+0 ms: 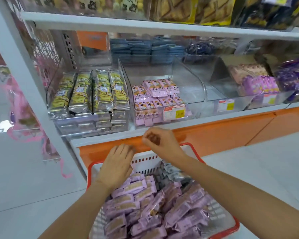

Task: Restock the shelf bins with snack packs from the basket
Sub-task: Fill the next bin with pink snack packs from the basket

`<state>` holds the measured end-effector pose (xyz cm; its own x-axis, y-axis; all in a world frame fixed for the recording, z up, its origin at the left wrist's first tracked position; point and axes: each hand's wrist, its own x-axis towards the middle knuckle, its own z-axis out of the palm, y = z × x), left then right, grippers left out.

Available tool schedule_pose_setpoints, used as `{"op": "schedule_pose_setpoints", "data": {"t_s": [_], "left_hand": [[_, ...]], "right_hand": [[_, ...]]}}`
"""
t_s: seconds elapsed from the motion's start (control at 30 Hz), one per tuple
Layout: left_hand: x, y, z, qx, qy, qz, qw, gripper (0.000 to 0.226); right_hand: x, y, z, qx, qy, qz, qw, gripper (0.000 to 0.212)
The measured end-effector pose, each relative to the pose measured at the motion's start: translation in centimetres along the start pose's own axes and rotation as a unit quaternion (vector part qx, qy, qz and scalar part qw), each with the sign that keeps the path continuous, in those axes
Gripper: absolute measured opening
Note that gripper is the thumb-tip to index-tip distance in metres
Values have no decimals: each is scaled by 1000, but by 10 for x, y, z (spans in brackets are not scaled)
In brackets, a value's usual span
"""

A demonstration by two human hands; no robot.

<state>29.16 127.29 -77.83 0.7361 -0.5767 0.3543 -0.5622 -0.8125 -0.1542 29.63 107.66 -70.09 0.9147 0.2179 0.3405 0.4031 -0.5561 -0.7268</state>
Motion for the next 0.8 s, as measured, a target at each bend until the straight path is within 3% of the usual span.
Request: {"op": "schedule_pose_setpoints", "data": {"t_s": [0.17,0.43,0.63,0.8], "left_hand": [[-33,-5,35,-3,-152,-77,985,83],[-53,-7,54,-8,-202,-91,975,97],[-56,-8,62,-26,-199,-102,974,90],[-51,-6,54,-50,-195,-118,972,79]], "right_hand": [[-38,57,44,-89,-134,84,983,13],[-67,99,102,-180,-278,138,934,38],[-72,113,122,-268,-301,109,909,42],[-65,114,110,-193,-269,91,939,37]]}}
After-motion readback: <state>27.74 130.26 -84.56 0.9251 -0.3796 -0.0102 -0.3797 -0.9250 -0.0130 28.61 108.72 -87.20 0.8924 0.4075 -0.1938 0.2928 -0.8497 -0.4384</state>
